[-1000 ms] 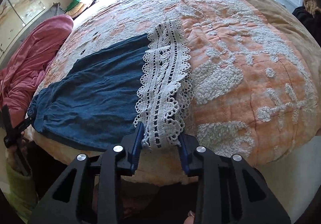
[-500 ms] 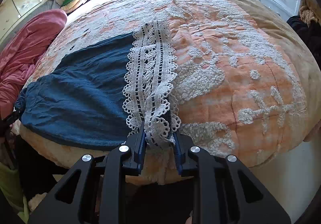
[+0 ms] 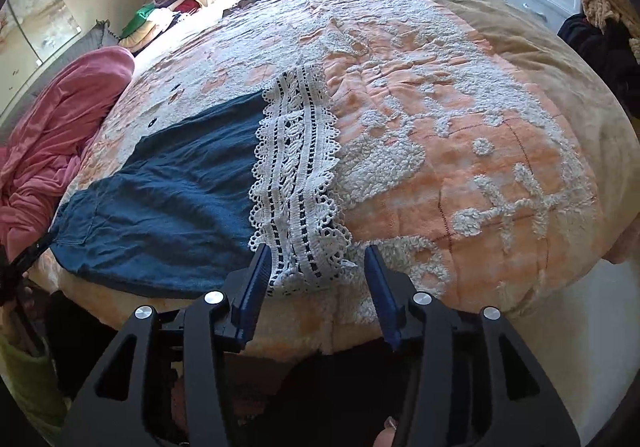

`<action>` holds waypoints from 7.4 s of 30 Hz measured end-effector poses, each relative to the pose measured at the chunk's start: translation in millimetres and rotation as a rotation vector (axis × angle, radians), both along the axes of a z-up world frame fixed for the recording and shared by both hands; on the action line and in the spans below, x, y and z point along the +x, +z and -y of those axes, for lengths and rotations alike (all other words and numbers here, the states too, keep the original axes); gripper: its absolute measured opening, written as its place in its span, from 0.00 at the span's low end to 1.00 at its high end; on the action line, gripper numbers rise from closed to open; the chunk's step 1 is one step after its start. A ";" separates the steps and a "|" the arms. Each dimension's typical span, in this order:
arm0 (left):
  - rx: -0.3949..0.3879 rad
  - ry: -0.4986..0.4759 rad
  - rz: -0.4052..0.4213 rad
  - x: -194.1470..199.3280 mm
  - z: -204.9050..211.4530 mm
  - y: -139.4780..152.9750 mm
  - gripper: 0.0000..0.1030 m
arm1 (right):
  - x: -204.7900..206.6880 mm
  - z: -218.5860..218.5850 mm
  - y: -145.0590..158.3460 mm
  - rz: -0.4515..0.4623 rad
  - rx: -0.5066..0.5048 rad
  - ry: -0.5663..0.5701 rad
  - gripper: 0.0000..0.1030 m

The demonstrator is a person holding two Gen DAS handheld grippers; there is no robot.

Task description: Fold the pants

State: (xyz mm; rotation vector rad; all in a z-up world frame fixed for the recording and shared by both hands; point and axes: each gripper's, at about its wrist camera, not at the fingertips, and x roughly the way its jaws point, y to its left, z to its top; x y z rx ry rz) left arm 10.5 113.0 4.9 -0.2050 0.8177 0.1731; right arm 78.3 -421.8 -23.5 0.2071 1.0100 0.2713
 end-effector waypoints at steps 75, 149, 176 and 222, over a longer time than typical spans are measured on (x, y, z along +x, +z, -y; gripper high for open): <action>0.088 -0.861 -0.102 240.3 350.3 -20.9 0.88 | 15.3 -11.7 -19.4 -0.022 0.083 -0.031 0.74; -0.655 -0.436 -0.153 194.7 69.6 -48.6 0.63 | 44.9 -213.6 51.6 0.158 0.002 0.450 0.58; -0.501 -0.376 -0.101 207.7 70.2 -45.6 0.32 | 157.1 -173.5 -2.6 0.002 0.110 0.310 0.56; -0.190 -0.353 -0.202 42.3 133.3 -50.4 0.04 | 2.2 -156.9 2.2 -0.037 -0.060 0.487 0.40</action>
